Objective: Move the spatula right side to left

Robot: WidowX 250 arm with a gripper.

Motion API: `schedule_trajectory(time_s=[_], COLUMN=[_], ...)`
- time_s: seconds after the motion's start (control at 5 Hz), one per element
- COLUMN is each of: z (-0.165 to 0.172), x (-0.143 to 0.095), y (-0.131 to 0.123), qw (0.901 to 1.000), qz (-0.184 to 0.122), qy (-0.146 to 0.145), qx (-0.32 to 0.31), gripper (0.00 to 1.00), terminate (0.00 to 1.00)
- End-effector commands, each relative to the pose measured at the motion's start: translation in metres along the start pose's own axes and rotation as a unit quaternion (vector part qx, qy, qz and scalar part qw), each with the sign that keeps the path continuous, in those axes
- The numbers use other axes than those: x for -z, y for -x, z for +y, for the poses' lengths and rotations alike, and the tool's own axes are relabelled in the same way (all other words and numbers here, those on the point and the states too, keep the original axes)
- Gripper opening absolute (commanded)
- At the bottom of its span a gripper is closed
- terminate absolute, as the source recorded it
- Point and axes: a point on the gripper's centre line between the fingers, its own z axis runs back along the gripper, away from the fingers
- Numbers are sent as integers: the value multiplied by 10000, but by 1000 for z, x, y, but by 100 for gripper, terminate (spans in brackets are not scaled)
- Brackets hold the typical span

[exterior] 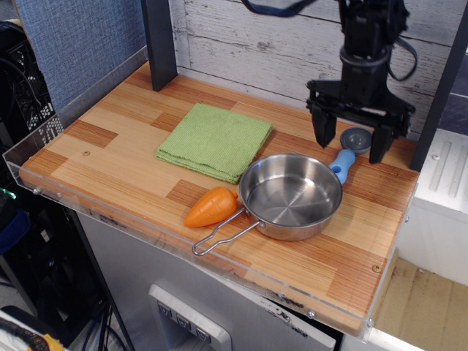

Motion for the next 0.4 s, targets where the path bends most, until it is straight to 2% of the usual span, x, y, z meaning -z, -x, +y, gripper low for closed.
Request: schedule_trajectory(time_s=[0.0,0.2], z=[-11,-5], x=[11,27], y=[-3,2], qw=[9995,9990], qz=[-72,61], qy=[-194,-367], qx=[229,244], gripper=[100,100], terminate=[0,0])
